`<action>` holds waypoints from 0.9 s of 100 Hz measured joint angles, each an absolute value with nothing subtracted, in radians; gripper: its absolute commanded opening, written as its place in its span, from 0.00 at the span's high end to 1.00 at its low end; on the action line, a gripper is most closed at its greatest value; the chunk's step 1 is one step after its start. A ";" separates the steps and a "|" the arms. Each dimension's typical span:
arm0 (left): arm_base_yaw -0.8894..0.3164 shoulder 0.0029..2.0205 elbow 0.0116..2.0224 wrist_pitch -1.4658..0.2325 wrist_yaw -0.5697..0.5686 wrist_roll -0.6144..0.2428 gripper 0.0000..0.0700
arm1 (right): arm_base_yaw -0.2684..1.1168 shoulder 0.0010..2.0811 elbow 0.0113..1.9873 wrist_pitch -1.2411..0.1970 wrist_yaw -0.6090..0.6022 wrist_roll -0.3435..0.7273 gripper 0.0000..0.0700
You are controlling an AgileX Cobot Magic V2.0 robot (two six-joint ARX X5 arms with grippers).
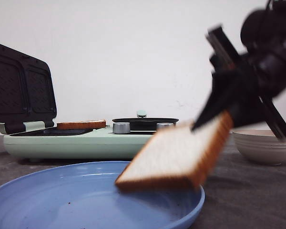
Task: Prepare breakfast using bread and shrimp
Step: 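Grasp the remaining bread slice with the right gripper and lift it, then carry the bread over the sandwich maker with the right gripper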
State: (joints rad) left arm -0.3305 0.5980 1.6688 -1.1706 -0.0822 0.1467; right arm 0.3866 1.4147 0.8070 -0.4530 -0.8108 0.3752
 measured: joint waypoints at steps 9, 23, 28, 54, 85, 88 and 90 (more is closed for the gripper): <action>-0.331 0.598 1.668 -1.171 -0.082 0.147 0.98 | 0.395 1.411 0.872 -0.460 -0.810 0.385 1.00; -0.337 0.598 1.669 -1.171 -0.082 0.147 0.98 | 0.430 1.411 0.964 -0.424 -0.809 0.421 1.00; -0.341 0.598 1.669 -1.171 -0.082 0.147 0.98 | 0.442 1.411 0.997 -0.381 -0.809 0.445 1.00; -0.363 0.598 1.669 -1.171 -0.082 0.147 0.98 | 0.479 1.514 1.258 -0.243 -0.810 0.565 1.00; -0.390 0.598 1.669 -1.171 -0.082 0.147 0.98 | 0.546 1.760 1.498 -0.154 -0.684 0.734 1.00; -0.390 0.598 1.669 -1.171 -0.082 0.147 0.98 | 0.553 1.779 1.498 -0.131 -0.673 0.761 1.00; -0.390 0.598 1.669 -1.171 -0.082 0.147 0.98 | 0.557 1.793 1.498 -0.119 -0.666 0.780 1.00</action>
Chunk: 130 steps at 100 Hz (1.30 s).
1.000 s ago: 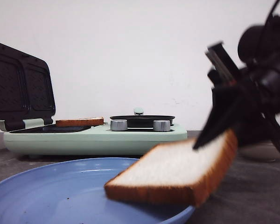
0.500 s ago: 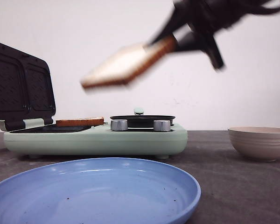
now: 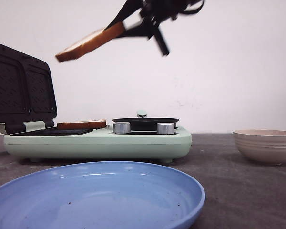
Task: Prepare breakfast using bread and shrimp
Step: 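Carry the bread over the sandwich maker with the right gripper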
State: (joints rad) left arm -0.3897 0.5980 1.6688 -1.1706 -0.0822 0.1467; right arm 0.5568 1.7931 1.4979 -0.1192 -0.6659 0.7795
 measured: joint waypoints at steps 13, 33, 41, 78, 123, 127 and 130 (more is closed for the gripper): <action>-0.390 0.598 1.669 -1.170 -0.082 0.146 0.98 | 0.591 1.897 1.498 -0.050 -0.601 0.902 1.00; -0.395 0.598 1.669 -1.170 -0.081 0.142 0.98 | 0.675 2.009 1.496 0.086 -0.444 1.091 1.00; -0.401 0.598 1.669 -1.171 -0.080 0.142 0.98 | 0.697 2.029 1.496 0.176 -0.393 1.169 1.00; -0.442 0.598 1.668 -1.170 -0.080 0.142 0.98 | 0.731 2.085 1.496 0.192 -0.224 1.351 1.00; -0.485 0.598 1.669 -1.169 -0.080 0.143 0.98 | 0.752 2.085 1.496 0.195 -0.207 1.416 1.00; -0.488 0.598 1.669 -1.169 -0.080 0.143 0.98 | 0.753 2.085 1.496 0.195 -0.207 1.419 1.00; -0.488 0.598 1.669 -1.168 -0.080 0.143 0.98 | 0.754 2.085 1.496 0.195 -0.207 1.419 1.00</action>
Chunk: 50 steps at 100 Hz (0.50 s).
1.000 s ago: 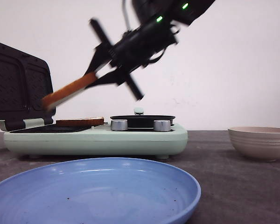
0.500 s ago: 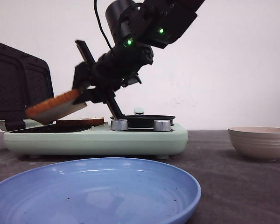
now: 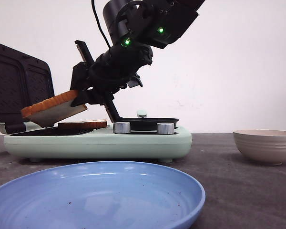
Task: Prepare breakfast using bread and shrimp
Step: 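Carry the bread over the sandwich maker with the right gripper, then lay the bread on the second waffle plate and release it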
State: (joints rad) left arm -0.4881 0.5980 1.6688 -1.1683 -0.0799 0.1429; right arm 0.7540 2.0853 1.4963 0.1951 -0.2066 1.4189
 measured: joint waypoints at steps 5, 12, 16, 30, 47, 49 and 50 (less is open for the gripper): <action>-0.489 0.598 1.669 -1.168 -0.080 0.143 0.98 | 0.754 2.085 1.496 0.195 -0.204 1.419 1.00; -0.489 0.598 1.669 -1.167 -0.080 0.143 0.98 | 0.755 2.085 1.496 0.195 -0.187 1.419 0.96; -0.489 0.598 1.669 -1.167 -0.080 0.143 0.98 | 0.754 2.085 1.496 0.195 -0.186 1.419 0.87; -0.489 0.598 1.669 -1.168 -0.080 0.143 0.98 | 0.752 2.085 1.496 0.197 -0.191 1.419 0.41; -0.489 0.598 1.669 -1.168 -0.080 0.143 0.98 | 0.752 2.085 1.496 0.198 -0.233 1.430 0.36; -0.490 0.598 1.669 -1.168 -0.080 0.143 0.98 | 0.752 2.085 1.496 0.198 -0.236 1.430 0.36; -0.490 0.598 1.669 -1.168 -0.080 0.143 0.98 | 0.752 2.085 1.496 0.198 -0.236 1.430 0.36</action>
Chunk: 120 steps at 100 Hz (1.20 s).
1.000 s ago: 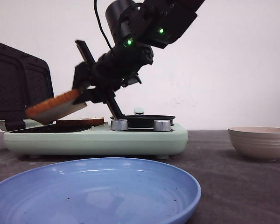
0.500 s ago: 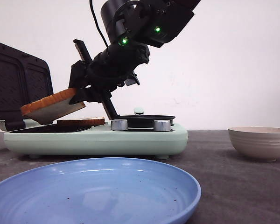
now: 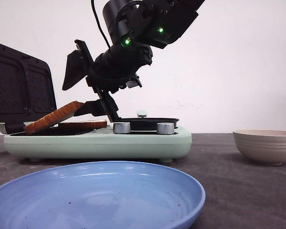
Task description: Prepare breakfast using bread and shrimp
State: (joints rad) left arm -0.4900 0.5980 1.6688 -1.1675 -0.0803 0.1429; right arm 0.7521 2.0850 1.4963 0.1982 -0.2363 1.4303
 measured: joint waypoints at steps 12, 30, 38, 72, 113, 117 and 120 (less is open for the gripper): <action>-0.496 0.598 1.669 -1.168 -0.080 0.143 0.98 | 0.752 2.085 1.496 0.199 -0.272 1.430 0.36; -0.496 0.598 1.669 -1.168 -0.080 0.143 0.98 | 0.749 2.085 1.496 0.174 -0.331 1.398 0.36; -0.496 0.598 1.669 -1.168 -0.080 0.143 0.98 | 0.743 2.085 1.496 0.147 -0.361 1.377 0.36; -0.496 0.598 1.669 -1.168 -0.080 0.143 0.98 | 0.707 2.044 1.496 0.012 -0.390 1.279 0.36; -0.496 0.596 1.637 -1.141 -0.137 0.142 0.98 | 0.657 1.870 1.496 -0.077 -0.338 1.025 1.00; -0.496 0.596 1.620 -1.137 -0.137 0.142 0.98 | 0.656 1.837 1.497 -0.112 -0.310 0.976 1.00; -0.496 0.596 1.605 -1.136 -0.137 0.142 0.98 | 0.656 1.814 1.497 -0.139 -0.285 0.936 1.00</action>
State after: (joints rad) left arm -0.4961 0.5961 1.6047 -1.1358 -0.1368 0.1421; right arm 0.6563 1.8137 1.4975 -0.1390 -0.2852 0.9363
